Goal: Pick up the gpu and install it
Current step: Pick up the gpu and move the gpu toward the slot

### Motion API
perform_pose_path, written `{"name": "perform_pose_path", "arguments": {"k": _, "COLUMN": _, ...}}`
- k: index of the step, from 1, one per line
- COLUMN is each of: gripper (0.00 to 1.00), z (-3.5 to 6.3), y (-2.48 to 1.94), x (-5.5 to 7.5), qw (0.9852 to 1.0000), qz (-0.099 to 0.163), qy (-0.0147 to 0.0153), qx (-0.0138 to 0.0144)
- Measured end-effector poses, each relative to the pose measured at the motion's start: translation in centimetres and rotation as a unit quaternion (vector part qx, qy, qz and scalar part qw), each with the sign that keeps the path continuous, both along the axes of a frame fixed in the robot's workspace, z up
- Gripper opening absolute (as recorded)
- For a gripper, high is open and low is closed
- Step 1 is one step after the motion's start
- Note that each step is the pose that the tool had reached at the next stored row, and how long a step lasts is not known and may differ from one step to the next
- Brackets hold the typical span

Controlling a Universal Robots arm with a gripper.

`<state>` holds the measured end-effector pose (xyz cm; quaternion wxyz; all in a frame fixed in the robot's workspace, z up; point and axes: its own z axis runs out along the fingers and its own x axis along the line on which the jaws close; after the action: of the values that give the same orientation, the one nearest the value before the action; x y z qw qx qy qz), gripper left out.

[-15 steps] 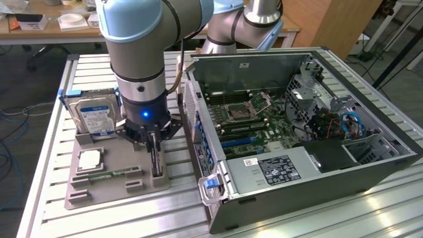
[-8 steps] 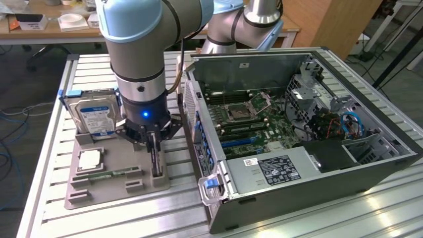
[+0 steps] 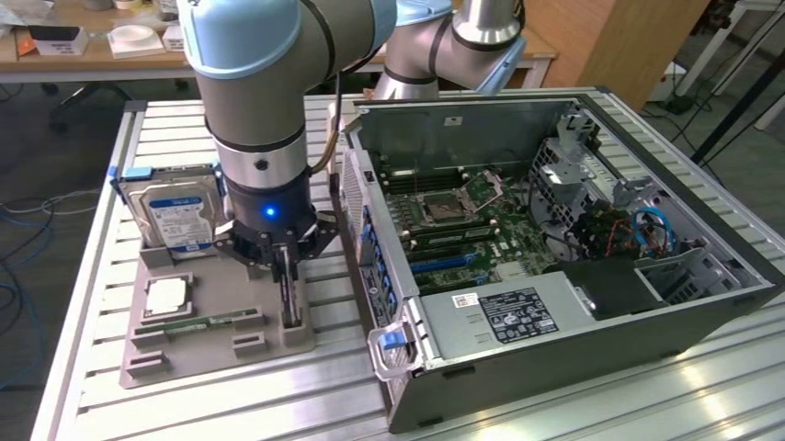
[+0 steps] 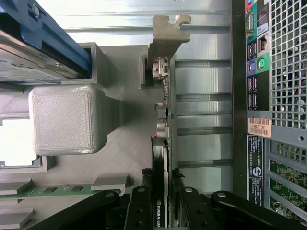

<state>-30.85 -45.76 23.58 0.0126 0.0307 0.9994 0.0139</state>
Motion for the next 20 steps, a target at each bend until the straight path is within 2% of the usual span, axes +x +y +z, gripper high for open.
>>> {"name": "perform_pose_path", "arguments": {"k": 20, "gripper": 0.26, "z": 0.00, "y": 0.00, "x": 0.00, "qw": 1.0000, "qz": 0.000, "qy": 0.0000, "qx": 0.0000}}
